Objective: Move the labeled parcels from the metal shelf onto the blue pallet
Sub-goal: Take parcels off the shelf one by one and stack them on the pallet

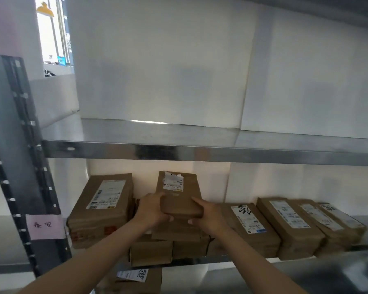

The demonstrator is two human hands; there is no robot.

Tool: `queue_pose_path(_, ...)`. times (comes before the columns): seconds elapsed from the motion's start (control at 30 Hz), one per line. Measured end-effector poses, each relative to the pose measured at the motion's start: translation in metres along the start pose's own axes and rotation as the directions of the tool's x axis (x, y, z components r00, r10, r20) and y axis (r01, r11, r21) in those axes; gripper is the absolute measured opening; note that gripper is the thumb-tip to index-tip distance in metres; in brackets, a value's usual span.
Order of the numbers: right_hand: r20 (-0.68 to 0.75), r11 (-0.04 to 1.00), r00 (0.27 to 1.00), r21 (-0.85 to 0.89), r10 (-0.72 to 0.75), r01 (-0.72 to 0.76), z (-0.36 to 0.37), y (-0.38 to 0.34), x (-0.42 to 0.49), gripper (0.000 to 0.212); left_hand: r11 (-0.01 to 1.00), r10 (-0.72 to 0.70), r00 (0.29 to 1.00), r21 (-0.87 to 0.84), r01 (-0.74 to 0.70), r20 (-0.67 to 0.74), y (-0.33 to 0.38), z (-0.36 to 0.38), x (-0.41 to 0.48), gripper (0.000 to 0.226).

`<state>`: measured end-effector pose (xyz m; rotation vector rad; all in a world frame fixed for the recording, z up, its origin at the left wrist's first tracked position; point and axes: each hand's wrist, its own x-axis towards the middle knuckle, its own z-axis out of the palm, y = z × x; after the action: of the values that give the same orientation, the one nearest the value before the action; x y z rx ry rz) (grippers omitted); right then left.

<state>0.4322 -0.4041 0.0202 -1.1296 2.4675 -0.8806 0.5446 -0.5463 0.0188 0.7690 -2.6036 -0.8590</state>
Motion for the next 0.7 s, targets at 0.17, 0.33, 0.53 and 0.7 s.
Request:
queue_pose_path(0.17,-0.050,0.999,0.999,0.036,-0.004,0.006,-0.022,0.022,-0.012,0.076,1.000,-0.008,1.000,0.002,0.008,-0.006,0.032,0.019,-0.002,0.079)
queue_pose_path(0.33,-0.105,0.998,0.994,0.052,0.030,-0.025,-0.055,0.053,-0.029,0.075,0.999,0.031,0.999,0.019,-0.031,0.021,0.076,0.045,0.002,0.079)
queue_pose_path(0.53,-0.159,0.994,0.982,0.020,0.106,-0.104,-0.108,0.107,-0.057,0.076,0.994,0.112,0.990,-0.011,-0.112,0.090,0.141,0.090,0.008,0.080)
queue_pose_path(0.7,-0.212,0.979,0.959,-0.032,0.189,-0.200,-0.159,0.161,-0.087,0.077,0.983,0.182,0.970,-0.044,-0.178,0.161,0.206,0.138,0.012,0.081)
